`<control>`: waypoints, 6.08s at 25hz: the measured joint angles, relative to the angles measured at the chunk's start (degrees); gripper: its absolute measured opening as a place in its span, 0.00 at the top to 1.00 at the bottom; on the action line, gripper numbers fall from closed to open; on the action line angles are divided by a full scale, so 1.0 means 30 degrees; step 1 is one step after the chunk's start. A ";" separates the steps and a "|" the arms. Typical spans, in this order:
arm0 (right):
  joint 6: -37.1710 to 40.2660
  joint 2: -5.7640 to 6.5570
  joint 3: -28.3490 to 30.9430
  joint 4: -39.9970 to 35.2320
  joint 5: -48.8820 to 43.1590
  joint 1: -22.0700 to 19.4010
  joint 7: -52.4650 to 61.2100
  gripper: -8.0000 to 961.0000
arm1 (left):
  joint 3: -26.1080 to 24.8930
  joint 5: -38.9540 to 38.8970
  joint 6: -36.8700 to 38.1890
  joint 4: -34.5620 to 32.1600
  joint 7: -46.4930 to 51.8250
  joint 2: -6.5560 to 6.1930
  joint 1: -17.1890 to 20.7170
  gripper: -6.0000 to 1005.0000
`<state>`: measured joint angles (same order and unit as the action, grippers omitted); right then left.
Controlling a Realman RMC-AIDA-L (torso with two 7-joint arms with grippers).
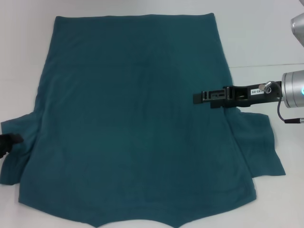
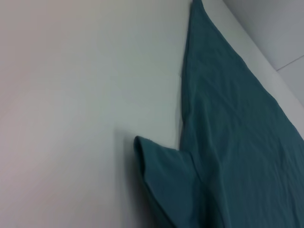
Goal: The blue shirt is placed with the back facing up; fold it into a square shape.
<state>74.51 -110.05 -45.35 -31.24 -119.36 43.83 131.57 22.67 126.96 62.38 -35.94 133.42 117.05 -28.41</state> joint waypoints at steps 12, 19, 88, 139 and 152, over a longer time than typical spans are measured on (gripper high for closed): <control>0.0007 0.0034 0.0000 0.0001 0.0003 0.0010 0.0001 0.05 | 0.0001 0.0408 -0.0103 -0.0341 -0.0784 0.0043 -0.0013 0.92; 0.0006 0.0032 0.0029 -0.0014 0.0016 0.0011 0.0000 0.05 | 0.0331 0.0477 0.0131 -0.0513 -0.2750 -0.0012 -0.0204 0.99; -0.0001 0.0061 0.0027 0.0004 -0.0080 0.0003 0.0063 0.05 | 0.6657 1.0769 0.3934 -0.8752 0.7281 -0.0414 -0.4008 0.99; 0.0502 0.0093 -0.0137 -0.0115 -0.0087 -0.0108 -0.0934 0.05 | 0.2835 -0.0643 0.7731 -0.2347 -0.2892 0.0408 -0.1262 0.42; 0.1489 0.0408 -0.0024 -0.0398 -0.0087 -0.0485 -0.1474 0.05 | 0.2284 -0.0924 0.9679 -0.2292 -1.0520 0.1311 0.0159 0.35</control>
<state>78.98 -108.83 -45.42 -32.43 -119.62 42.37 127.15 29.52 124.19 91.42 -42.81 101.85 120.98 -27.94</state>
